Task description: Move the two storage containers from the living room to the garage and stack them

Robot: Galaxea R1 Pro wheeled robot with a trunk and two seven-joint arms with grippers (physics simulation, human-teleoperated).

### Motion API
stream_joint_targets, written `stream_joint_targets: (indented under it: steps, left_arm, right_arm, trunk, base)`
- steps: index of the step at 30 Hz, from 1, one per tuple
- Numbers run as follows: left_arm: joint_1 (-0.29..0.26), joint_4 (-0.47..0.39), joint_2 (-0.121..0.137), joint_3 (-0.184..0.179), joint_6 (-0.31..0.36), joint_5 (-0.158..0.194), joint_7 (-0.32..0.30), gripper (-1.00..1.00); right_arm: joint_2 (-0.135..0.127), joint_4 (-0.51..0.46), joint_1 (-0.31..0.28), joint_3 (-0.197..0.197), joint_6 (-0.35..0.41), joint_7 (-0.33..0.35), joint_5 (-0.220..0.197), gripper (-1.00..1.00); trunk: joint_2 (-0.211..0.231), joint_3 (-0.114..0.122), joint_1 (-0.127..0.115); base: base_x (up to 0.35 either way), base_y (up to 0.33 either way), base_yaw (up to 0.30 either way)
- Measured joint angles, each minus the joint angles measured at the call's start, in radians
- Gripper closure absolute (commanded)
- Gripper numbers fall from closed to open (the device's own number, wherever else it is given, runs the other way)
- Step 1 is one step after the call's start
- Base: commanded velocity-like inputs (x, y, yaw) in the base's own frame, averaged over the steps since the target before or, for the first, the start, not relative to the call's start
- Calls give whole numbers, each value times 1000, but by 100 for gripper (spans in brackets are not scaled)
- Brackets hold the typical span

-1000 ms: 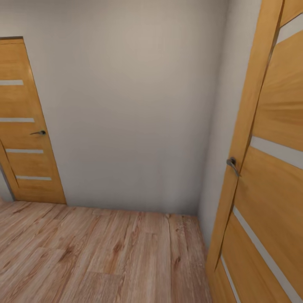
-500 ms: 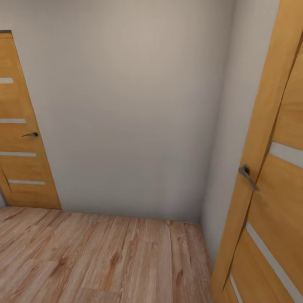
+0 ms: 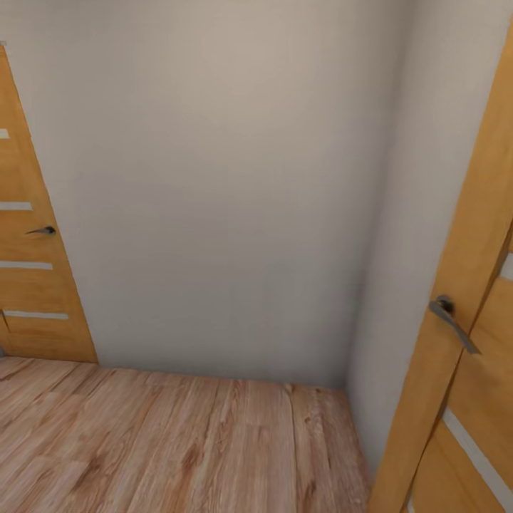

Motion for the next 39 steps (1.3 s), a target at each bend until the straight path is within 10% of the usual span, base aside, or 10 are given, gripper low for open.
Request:
stream_joint_targets:
  steps: [39]
  left_arm:
    - [0, -1, -1, 0, 0, 0, 1, -100]
  right_arm:
    - [-2, 0, 0, 4, -1, -2, 4, -100]
  trunk:
    - [0, 0, 0]
  base:
    - [21, 0, 30]
